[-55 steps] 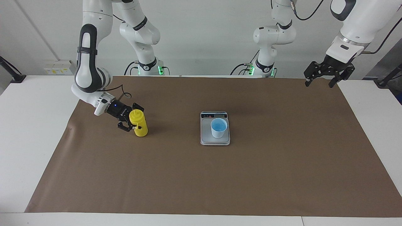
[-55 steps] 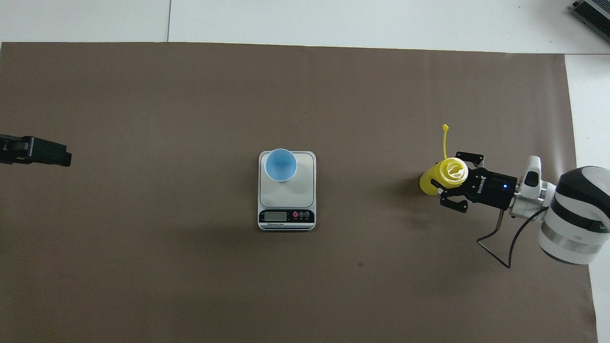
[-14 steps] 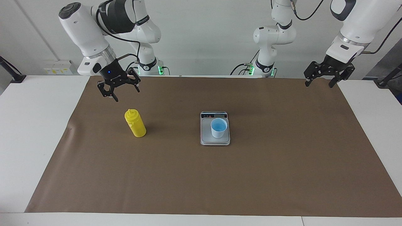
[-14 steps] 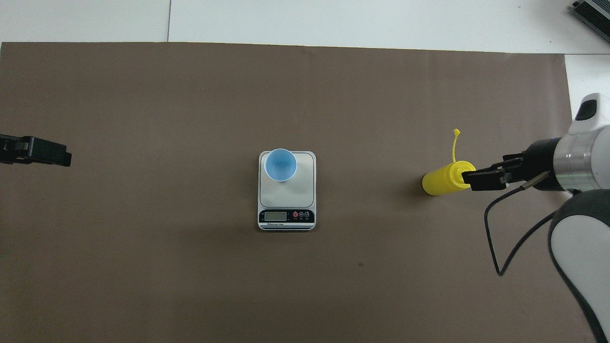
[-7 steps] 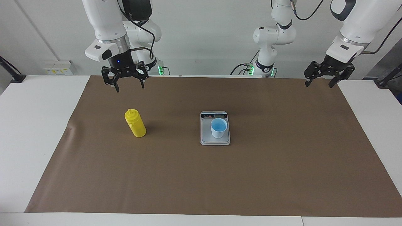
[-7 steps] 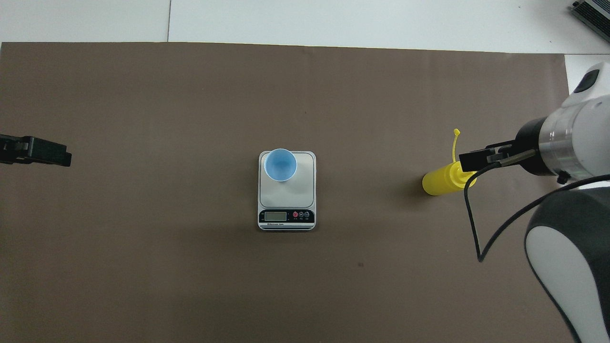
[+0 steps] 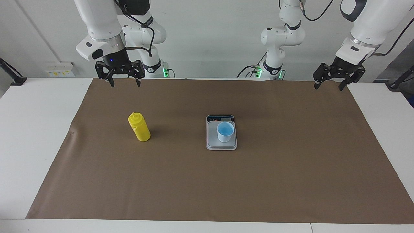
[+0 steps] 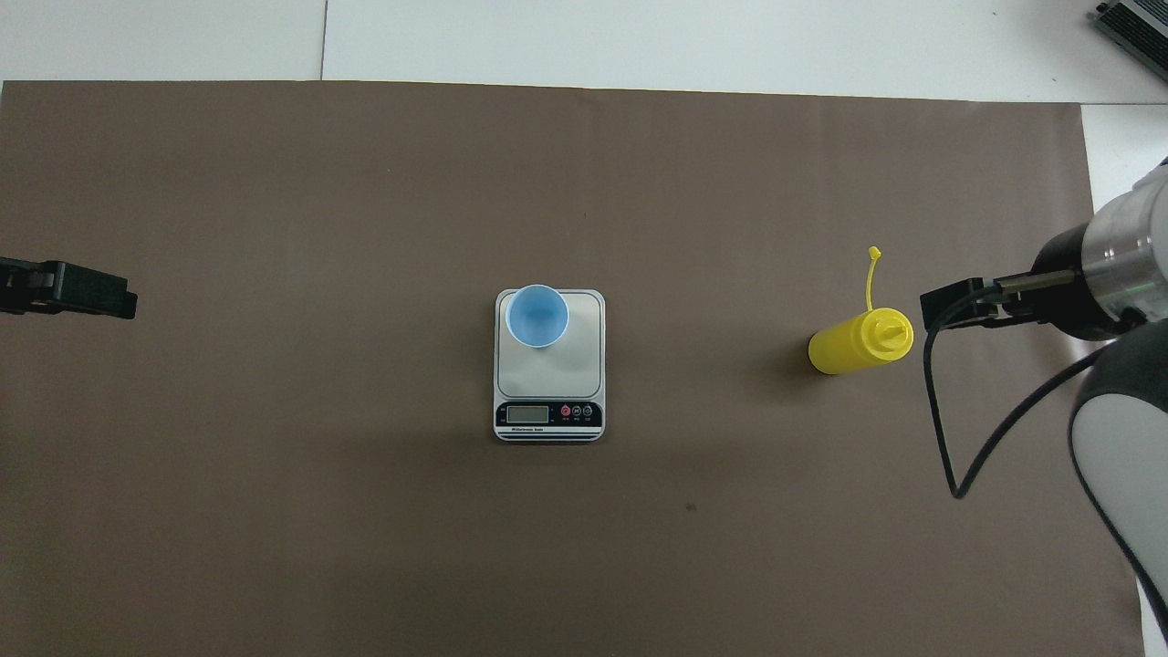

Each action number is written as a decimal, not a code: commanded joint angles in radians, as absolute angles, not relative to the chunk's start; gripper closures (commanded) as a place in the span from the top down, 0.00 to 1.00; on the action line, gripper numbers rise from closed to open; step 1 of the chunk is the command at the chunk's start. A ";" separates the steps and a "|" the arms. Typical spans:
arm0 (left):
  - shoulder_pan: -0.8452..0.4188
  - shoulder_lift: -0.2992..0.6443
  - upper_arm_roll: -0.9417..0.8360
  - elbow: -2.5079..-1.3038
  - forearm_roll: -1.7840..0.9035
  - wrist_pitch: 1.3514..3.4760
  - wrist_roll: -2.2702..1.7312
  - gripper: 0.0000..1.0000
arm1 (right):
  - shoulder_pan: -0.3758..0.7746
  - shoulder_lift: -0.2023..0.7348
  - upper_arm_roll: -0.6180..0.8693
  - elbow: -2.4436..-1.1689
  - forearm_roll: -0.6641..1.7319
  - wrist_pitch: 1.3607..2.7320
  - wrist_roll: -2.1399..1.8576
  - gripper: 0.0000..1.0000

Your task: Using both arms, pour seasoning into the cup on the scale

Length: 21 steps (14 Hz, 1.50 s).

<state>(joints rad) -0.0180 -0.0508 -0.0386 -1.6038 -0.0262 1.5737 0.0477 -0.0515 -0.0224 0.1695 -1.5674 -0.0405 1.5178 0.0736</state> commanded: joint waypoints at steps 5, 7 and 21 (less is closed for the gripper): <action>-0.006 -0.067 -0.043 -1.617 -0.032 1.565 0.061 1.00 | -0.083 -0.029 0.173 -1.581 -0.018 1.453 0.150 1.00; -0.005 -0.067 -0.043 -1.617 -0.032 1.565 0.061 1.00 | -0.086 -0.040 0.170 -1.600 -0.009 1.451 0.147 1.00; -0.005 -0.067 -0.043 -1.617 -0.032 1.565 0.061 1.00 | -0.098 -0.029 0.170 -1.575 0.006 1.516 0.082 1.00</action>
